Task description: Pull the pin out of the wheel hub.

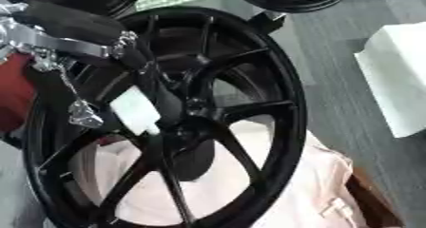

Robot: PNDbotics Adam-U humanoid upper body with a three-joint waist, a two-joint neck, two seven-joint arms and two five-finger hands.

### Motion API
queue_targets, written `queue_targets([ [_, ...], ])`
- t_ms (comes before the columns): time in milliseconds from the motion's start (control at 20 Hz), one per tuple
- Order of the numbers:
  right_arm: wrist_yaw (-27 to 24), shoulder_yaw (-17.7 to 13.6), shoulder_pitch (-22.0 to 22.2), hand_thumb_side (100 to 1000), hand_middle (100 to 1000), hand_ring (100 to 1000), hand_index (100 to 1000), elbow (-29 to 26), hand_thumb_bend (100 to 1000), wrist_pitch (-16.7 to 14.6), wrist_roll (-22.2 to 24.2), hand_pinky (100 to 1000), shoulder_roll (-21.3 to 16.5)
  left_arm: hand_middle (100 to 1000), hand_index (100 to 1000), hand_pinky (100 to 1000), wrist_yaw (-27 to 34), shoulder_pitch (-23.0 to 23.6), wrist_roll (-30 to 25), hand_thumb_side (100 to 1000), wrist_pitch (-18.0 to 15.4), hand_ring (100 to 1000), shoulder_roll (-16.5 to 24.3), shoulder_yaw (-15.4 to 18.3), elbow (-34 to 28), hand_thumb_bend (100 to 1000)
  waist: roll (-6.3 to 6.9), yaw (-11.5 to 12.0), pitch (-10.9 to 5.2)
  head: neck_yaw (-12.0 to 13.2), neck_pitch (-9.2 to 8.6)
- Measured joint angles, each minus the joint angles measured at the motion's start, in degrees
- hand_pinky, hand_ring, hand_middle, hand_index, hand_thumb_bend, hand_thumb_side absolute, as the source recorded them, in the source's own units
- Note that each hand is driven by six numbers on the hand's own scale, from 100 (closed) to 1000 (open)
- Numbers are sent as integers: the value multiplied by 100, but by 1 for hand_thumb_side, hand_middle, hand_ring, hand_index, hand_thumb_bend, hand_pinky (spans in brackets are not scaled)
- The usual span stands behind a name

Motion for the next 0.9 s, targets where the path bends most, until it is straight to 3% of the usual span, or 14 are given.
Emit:
queue_targets([
  [500,-59,-41,54,550,652,704,728,19,100,-26,-73,845,1,372,401,673,204,-205,108,100,-61,498,-149,640,-2,100,-18,44,0,-5,0],
  [900,-69,-103,179,547,653,704,728,38,100,-48,-121,845,-3,381,406,670,280,-283,1124,100,105,500,-143,1729,654,100,-60,182,-13,-70,4],
])
